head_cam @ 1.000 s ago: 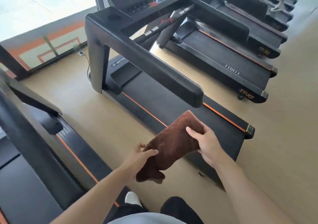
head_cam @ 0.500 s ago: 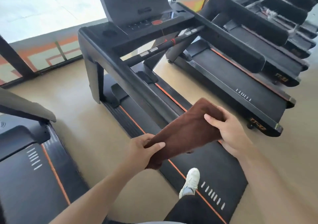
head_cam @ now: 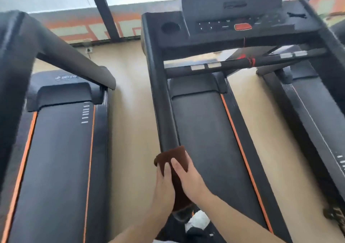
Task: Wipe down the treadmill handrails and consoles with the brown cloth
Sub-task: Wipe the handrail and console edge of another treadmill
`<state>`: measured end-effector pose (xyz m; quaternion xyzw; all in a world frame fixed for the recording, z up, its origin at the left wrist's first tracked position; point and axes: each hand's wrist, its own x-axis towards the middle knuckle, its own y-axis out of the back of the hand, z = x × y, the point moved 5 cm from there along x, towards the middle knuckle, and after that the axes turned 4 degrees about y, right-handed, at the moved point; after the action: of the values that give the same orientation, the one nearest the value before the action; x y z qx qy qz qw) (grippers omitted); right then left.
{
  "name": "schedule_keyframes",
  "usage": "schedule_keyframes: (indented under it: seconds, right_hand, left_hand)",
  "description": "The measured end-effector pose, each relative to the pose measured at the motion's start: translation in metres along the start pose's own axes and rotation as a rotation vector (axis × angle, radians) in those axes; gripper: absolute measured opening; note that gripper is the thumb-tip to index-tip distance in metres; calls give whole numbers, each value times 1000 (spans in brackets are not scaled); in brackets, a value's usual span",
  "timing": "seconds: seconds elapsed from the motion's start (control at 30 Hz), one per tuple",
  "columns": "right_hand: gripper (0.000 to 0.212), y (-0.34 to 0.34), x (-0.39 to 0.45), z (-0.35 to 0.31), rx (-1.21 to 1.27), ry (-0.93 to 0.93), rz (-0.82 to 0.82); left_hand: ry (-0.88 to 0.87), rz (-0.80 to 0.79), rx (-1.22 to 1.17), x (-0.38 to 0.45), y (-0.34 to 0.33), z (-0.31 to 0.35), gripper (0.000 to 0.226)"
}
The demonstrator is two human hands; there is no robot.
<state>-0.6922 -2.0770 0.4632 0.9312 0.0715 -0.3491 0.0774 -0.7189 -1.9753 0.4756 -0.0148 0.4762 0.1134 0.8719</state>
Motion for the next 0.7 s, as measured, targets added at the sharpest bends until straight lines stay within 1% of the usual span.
schedule_keyframes:
  seconds: [0.07,0.1,0.13,0.17,0.27,0.3,0.37,0.47,0.5,0.6,0.7]
  right_hand:
    - [93,0,23,-18,-45,4,-14]
    - [103,0,37,-28,-58,1,-16]
    - [107,0,49,-42,-70,-4,-15]
    - [104,0,62,-58,-76,-11,-17]
    - [70,-2,107,-101,-63,-18,-10]
    - [68,-2,123,-116,-70,-17,2]
    - [75,-3,154,-140,-81,-47,21]
    - [93,-4,193,-164,-26,-101,16]
    - [95,-3,203,-169,6,-103,17]
    - [92,-1,217,-180,87,-76,-3]
    - [82,1,219,-182,136,-27,-9]
  left_hand:
    - [-41,36,5,14,-2,20,62]
    - [-73,41,5,20,-3,34,57]
    - [-110,50,16,31,-3,51,53]
    - [-159,60,31,44,-2,70,50]
    - [-309,64,99,86,-2,131,46]
    - [-348,65,128,100,-2,150,47]
    - [-395,80,175,128,-2,187,52]
    - [-423,93,234,161,-5,237,69]
    - [-433,97,253,168,-6,249,74]
    - [-481,140,337,179,-10,271,83]
    - [-538,198,441,174,-14,277,80]
